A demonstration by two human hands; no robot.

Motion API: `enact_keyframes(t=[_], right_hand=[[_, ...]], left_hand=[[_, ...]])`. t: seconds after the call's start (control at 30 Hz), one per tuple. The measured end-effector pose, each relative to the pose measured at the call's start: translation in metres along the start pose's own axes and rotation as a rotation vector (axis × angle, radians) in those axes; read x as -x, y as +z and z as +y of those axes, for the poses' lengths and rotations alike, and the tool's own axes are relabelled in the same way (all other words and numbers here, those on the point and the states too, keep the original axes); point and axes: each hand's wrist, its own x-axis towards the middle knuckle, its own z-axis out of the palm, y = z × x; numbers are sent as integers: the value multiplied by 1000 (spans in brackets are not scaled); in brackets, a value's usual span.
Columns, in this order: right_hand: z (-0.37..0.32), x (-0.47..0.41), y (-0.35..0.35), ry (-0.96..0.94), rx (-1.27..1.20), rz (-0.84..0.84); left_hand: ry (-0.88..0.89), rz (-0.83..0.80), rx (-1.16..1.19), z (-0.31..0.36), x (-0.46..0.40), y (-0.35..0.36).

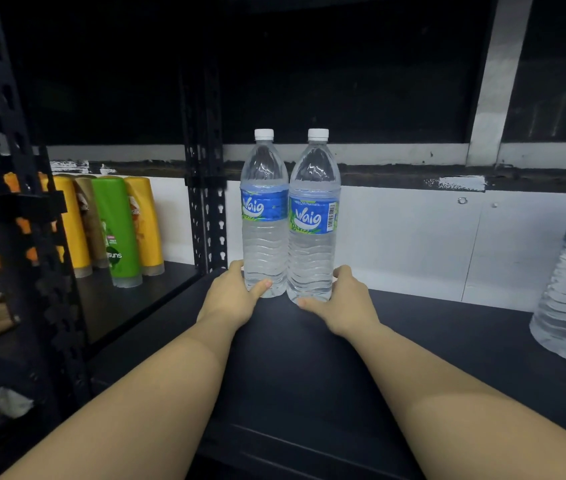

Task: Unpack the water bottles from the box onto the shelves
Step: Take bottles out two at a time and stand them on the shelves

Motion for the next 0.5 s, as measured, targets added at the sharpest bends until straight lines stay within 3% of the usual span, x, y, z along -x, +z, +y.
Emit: enact_keyframes(t=[0.37, 0.5], right_hand=[[-5, 110, -41, -24, 436, -415], [-2, 139, -52, -43, 442, -379]], left_hand=[[-83, -23, -14, 9, 22, -11], [-80, -84, -107, 15, 38, -20]])
